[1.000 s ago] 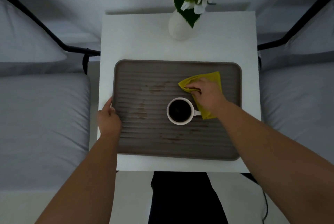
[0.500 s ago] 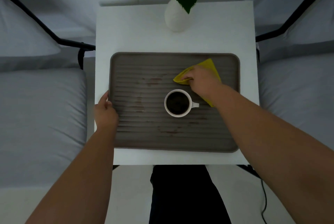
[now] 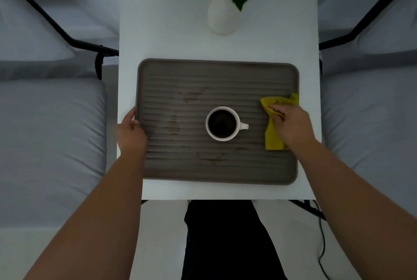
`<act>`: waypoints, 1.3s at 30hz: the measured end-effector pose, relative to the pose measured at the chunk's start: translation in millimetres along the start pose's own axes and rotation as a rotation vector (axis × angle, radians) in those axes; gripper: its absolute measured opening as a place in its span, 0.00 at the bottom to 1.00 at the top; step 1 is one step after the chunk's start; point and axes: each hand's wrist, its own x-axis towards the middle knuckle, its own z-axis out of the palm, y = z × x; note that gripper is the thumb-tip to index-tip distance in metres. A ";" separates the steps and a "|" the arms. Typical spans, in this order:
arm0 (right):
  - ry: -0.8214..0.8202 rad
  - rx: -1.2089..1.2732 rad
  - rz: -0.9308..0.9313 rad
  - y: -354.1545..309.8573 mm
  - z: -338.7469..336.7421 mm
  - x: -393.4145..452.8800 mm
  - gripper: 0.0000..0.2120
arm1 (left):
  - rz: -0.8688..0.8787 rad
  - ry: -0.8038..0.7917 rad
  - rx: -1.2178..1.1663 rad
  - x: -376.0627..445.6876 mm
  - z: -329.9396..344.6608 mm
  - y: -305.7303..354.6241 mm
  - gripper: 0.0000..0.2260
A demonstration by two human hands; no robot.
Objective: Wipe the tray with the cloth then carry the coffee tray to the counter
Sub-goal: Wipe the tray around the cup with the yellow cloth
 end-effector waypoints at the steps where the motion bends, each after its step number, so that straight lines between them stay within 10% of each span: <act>1: 0.008 0.009 0.041 3.1 4.8 -10.1 0.16 | -0.002 0.004 0.006 -0.9 -0.2 1.3 0.21; 11: -0.173 0.021 -0.077 -5.6 26.5 -19.5 0.15 | 0.020 -0.017 0.019 -1.2 -1.4 1.2 0.22; 30: 0.227 0.102 0.341 -4.6 19.7 -17.7 0.14 | 0.038 -0.013 -0.020 -0.8 1.2 -1.4 0.21; 39: 0.098 0.052 0.289 -25.5 22.5 -1.9 0.16 | 0.038 -0.055 -0.021 2.9 0.5 -4.2 0.21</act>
